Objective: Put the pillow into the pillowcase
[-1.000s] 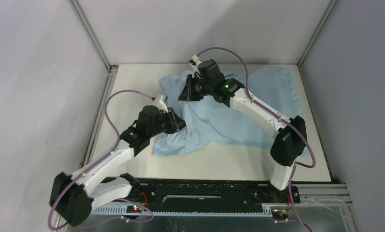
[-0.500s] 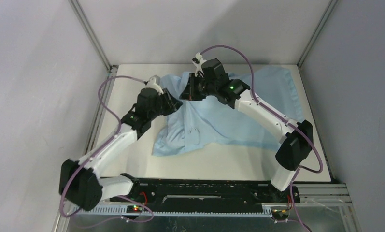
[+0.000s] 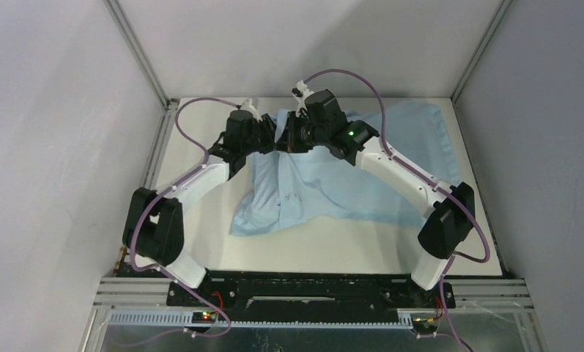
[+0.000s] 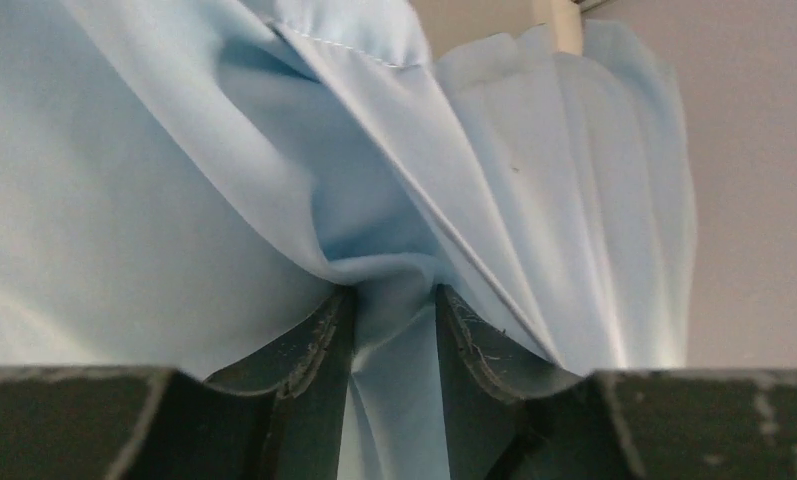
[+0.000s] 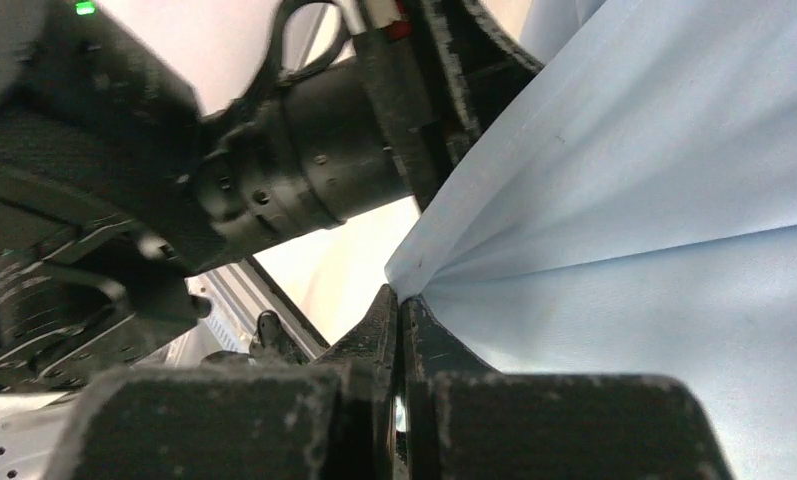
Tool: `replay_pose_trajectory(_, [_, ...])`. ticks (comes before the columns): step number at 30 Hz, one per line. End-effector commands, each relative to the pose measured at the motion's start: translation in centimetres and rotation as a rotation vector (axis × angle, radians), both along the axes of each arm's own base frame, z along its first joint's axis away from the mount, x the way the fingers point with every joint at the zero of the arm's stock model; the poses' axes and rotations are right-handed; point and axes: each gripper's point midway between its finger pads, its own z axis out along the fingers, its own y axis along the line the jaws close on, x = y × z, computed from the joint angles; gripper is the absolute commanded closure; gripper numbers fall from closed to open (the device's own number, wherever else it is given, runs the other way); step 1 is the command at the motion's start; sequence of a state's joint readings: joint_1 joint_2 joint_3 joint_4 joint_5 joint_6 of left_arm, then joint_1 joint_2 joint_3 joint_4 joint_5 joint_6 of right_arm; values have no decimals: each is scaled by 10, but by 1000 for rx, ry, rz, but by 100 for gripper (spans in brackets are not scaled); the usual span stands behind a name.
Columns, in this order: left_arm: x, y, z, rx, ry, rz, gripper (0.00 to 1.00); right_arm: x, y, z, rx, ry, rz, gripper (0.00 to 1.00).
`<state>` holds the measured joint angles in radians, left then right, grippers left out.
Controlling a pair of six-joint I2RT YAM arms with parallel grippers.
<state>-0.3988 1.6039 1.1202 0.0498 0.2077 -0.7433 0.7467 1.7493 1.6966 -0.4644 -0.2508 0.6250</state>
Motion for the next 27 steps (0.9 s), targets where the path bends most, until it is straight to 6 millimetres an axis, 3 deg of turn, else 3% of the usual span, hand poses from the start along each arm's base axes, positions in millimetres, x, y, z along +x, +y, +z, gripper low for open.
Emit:
replay_pose_trajectory(1, [-12,0,60,-54,-143,-41,59,-9,4,31,78,-30,41,100])
replay_pose_trajectory(6, [-32,16,76,-30,-169,-35,55,-5,1,40,105,-42,35,100])
replay_pose_trajectory(14, [-68,76,51,93,-75,109,54,2,13,30,120,-16,48,100])
replay_pose_trajectory(18, [-95,98,55,148,-101,142,52,14,31,7,89,3,46,100])
replay_pose_trajectory(22, [-124,105,53,163,-103,110,50,28,58,-37,29,56,51,99])
replay_pose_trajectory(24, [-137,102,50,150,-103,73,48,34,68,-52,0,75,57,90])
replay_pose_trajectory(27, [-153,96,45,135,-101,12,44,39,75,-51,4,74,65,67])
